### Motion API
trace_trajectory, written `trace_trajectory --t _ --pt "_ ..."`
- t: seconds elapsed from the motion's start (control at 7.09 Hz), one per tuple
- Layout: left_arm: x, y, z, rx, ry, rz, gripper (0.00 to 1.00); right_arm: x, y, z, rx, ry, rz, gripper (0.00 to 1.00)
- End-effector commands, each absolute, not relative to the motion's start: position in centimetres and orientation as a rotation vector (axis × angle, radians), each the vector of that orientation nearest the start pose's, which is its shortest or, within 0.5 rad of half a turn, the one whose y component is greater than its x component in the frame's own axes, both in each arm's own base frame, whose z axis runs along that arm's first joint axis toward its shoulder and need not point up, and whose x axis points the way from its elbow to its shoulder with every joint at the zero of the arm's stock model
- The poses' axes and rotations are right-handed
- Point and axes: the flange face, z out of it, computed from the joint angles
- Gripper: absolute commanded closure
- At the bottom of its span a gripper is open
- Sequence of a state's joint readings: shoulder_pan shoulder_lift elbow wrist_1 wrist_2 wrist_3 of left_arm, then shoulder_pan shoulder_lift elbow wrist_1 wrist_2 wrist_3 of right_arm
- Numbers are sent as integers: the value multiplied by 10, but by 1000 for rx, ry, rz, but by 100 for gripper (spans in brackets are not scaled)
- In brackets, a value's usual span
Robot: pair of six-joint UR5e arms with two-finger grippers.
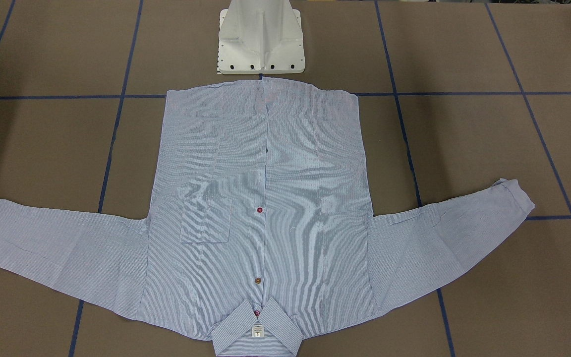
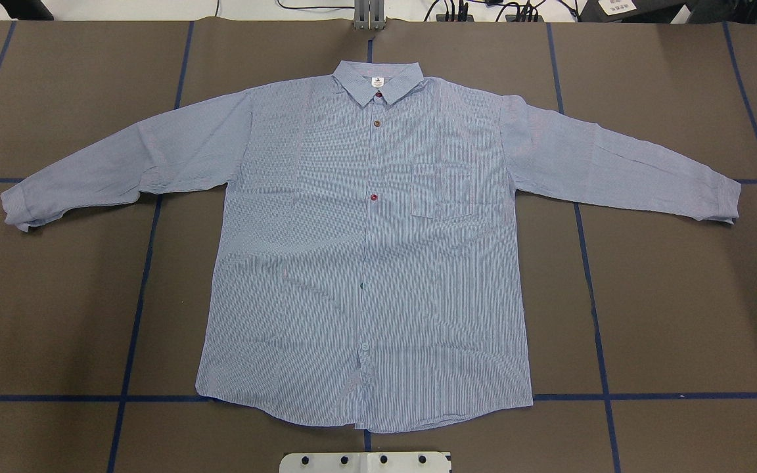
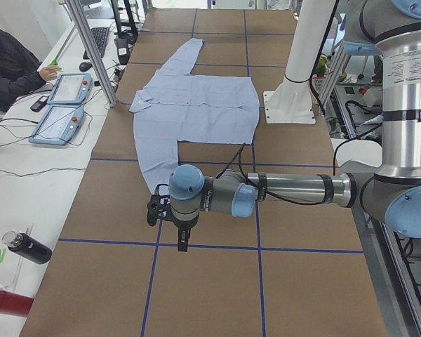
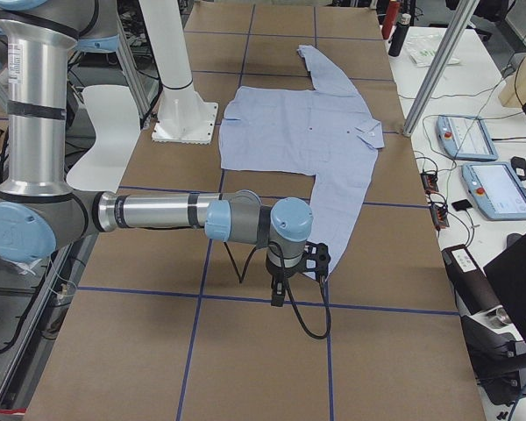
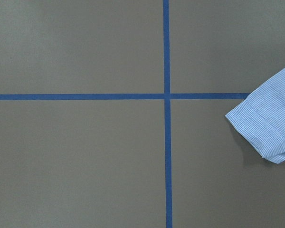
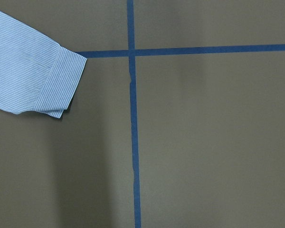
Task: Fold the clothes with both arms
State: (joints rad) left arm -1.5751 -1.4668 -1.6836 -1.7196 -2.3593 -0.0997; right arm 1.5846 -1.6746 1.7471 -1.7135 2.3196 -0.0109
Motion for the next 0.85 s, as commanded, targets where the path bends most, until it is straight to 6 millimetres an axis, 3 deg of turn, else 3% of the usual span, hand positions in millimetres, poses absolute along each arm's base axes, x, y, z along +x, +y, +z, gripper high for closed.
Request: trace_trajectory --t 0.0,0.28,0.56,0.71 --pt "-65 -457 635 114 791 -36 0 72 -442 636 -55 -747 28 0" --pt "-65 -458 634 119 788 -33 0 72 -447 632 -48 -747 25 0" --pt "-66 -493 600 187 783 -5 0 65 -471 610 -25 -748 37 0" --pt "-65 -497 589 209 790 4 0 55 -495 591 3 -752 7 0"
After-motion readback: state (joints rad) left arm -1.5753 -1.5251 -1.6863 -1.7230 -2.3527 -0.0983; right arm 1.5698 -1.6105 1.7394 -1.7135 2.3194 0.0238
